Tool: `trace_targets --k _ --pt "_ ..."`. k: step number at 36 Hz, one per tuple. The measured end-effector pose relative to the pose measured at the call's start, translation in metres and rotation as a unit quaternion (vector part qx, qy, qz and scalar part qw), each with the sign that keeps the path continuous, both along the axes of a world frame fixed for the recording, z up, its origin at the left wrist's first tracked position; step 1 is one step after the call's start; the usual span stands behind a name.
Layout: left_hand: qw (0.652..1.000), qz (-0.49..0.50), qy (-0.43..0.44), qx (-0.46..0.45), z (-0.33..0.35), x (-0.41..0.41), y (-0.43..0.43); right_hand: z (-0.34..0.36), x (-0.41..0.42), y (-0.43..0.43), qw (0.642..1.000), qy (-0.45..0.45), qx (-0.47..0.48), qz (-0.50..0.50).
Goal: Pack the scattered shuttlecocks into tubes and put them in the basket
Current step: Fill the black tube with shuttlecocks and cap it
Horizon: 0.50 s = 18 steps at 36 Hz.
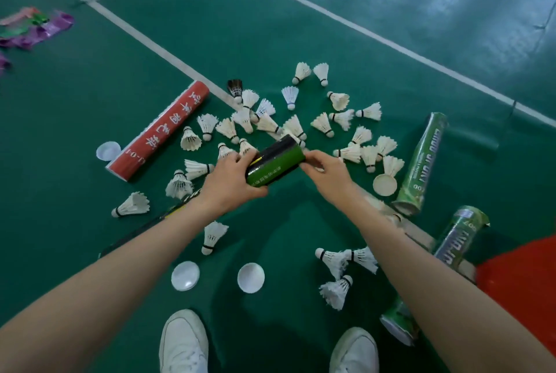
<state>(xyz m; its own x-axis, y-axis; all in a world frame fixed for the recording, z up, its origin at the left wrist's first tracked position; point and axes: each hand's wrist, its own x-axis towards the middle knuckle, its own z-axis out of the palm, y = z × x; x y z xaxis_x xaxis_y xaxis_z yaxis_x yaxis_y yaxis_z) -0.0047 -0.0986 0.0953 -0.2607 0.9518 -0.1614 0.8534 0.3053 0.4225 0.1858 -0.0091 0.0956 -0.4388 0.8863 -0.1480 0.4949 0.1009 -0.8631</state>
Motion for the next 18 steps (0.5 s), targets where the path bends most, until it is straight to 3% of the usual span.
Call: trace_targets --k 7,12,16,18 --pt "0.992 0.056 0.026 -0.108 -0.077 -0.029 -0.046 -0.093 -0.028 -0.040 0.976 -0.130 -0.121 0.123" --pt "0.987 0.090 0.039 -0.129 -0.101 -0.044 -0.074 -0.148 -0.033 -0.079 0.906 -0.225 -0.026 0.357" --pt "0.984 0.104 0.042 -0.135 -0.110 -0.045 -0.093 -0.172 -0.035 -0.103 0.861 -0.229 0.042 0.453" --pt "0.983 0.118 0.037 -0.134 -0.113 -0.043 -0.102 -0.178 -0.035 -0.113 0.820 -0.258 0.080 0.504"
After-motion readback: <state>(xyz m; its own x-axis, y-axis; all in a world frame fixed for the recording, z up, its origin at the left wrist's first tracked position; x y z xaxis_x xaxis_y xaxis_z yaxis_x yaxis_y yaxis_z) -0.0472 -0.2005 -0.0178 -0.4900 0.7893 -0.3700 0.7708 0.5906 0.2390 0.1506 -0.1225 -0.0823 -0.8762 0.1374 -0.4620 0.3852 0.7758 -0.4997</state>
